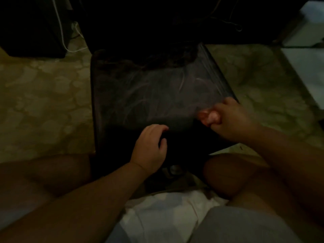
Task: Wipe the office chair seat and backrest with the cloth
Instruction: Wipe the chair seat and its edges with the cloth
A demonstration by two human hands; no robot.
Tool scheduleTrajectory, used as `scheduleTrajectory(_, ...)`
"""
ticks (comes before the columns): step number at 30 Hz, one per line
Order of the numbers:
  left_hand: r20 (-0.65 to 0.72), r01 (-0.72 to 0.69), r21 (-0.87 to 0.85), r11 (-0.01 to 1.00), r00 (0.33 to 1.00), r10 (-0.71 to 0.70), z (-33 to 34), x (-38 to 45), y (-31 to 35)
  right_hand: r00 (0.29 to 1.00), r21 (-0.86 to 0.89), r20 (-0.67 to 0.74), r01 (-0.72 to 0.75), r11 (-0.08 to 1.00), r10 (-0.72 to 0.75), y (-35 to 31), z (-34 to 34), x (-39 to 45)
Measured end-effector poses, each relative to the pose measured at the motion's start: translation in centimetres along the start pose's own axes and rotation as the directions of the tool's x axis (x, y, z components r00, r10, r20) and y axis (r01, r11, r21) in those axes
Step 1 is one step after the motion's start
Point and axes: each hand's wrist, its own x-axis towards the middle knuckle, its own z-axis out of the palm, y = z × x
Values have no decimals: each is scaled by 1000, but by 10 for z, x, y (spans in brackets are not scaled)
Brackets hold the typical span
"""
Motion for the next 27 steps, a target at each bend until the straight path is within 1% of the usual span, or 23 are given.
scheduleTrajectory(2, 7, -14, 42, 999, 1000, 13, -1, -1, -7, 997, 9, -25, -77, 997, 77, 22, 1, 0)
scheduleTrajectory(5, -11, -22, 91, 996, 1000, 23, -8, 2, -19, 990, 105, -66, -114, 988, 122, 33, 13, -5)
scheduleTrajectory(6, -9, -25, 116, 993, 1000, 27, -11, 4, -24, 984, 120, -52, -162, 979, 169, 37, 16, -4)
scheduleTrajectory(7, -5, -31, 142, 989, 999, 32, -13, 7, -30, 971, 111, -15, -237, 965, 240, 44, 18, 0)
scheduleTrajectory(9, -6, -39, 190, 981, 999, 41, -19, 13, -41, 915, 116, 28, -403, 908, 403, 57, 17, 12)
scheduleTrajectory(10, -4, -37, 207, 978, 999, 38, -23, 15, -46, 884, 159, 7, -462, 873, 467, 61, 16, 18)
scheduleTrajectory(11, -3, -31, 219, 975, 999, 32, -28, 18, -50, 862, 207, -27, -490, 847, 506, 63, 18, 23)
scheduleTrajectory(12, 2, -30, 227, 974, 1000, 30, -32, 20, -54, 857, 228, -72, -483, 845, 509, 61, 21, 26)
scheduleTrajectory(13, 3, -30, 237, 971, 1000, 30, -36, 22, -57, 870, 212, -117, -450, 867, 480, 56, 25, 26)
scheduleTrajectory(14, -1, -34, 250, 968, 999, 36, -40, 24, -61, 896, 170, -139, -399, 901, 422, 51, 30, 24)
scheduleTrajectory(15, -9, -44, 265, 963, 999, 49, -43, 25, -64, 929, 132, -129, -331, 934, 347, 46, 33, 19)
scheduleTrajectory(17, -14, -72, 289, 955, 997, 79, -47, 27, -68, 982, 97, -27, -181, 979, 185, 43, 31, 9)
scheduleTrajectory(18, -7, -85, 297, 951, 996, 91, -47, 28, -69, 991, 79, 41, -130, 988, 127, 46, 26, 6)
scheduleTrajectory(19, -1, -99, 302, 948, 995, 104, -47, 28, -71, 990, 63, 81, -118, 991, 113, 51, 23, 7)
scheduleTrajectory(20, 1, -110, 307, 945, 993, 116, -46, 28, -72, 986, 55, 71, -158, 986, 154, 54, 21, 9)
scheduleTrajectory(21, -1, -118, 308, 944, 992, 125, -45, 27, -72, 974, 77, 9, -226, 971, 226, 56, 22, 13)
scheduleTrajectory(22, -5, -122, 303, 945, 992, 129, -43, 27, -71, 949, 106, -72, -297, 949, 306, 56, 25, 18)
scheduleTrajectory(23, -14, -121, 298, 947, 991, 131, -40, 26, -70, 921, 124, -160, -337, 933, 354, 52, 30, 24)
scheduleTrajectory(24, -20, -119, 297, 948, 991, 131, -38, 25, -69, 906, 108, -225, -344, 933, 360, 45, 35, 27)
scheduleTrajectory(25, -25, -120, 295, 948, 991, 134, -36, 24, -68, 909, 90, -250, -321, 943, 333, 38, 40, 27)
scheduleTrajectory(26, -33, -125, 289, 949, 990, 140, -33, 23, -68, 932, 75, -235, -265, 961, 275, 33, 42, 25)
scheduleTrajectory(27, -43, -131, 280, 951, 988, 149, -32, 23, -68, 964, 77, -191, -170, 982, 182, 29, 40, 22)
